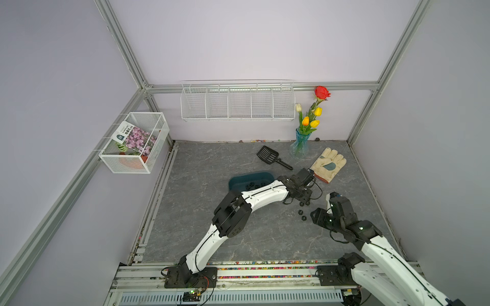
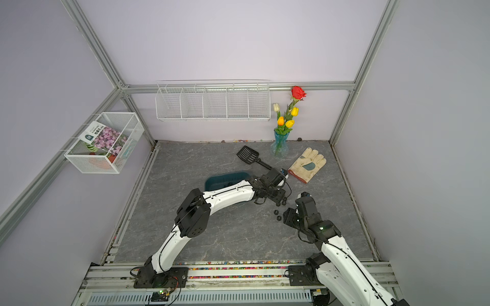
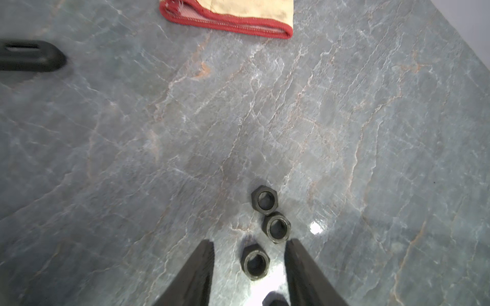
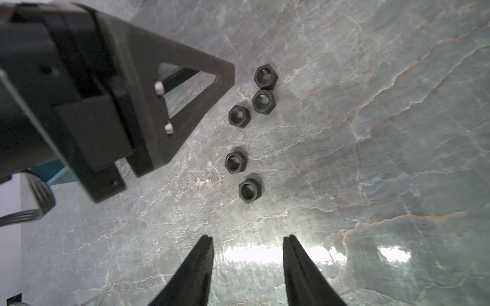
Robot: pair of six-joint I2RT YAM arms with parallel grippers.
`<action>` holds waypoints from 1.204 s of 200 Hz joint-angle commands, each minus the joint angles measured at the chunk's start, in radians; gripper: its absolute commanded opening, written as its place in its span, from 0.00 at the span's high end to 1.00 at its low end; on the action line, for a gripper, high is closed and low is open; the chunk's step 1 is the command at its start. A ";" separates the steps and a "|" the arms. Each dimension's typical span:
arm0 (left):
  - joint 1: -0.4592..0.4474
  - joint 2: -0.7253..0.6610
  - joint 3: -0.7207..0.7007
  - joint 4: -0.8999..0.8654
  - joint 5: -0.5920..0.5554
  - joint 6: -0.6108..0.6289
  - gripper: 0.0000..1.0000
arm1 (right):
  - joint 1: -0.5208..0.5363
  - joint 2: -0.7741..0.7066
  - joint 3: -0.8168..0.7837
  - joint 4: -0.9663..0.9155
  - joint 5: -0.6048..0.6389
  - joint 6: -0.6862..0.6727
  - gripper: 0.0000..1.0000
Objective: Put the nuts on the desktop into the storage box
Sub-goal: Pick up the nut from the center of the board.
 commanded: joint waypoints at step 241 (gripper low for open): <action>-0.065 0.227 0.204 -0.022 -0.166 0.030 0.52 | -0.030 0.038 -0.026 0.037 -0.052 -0.002 0.53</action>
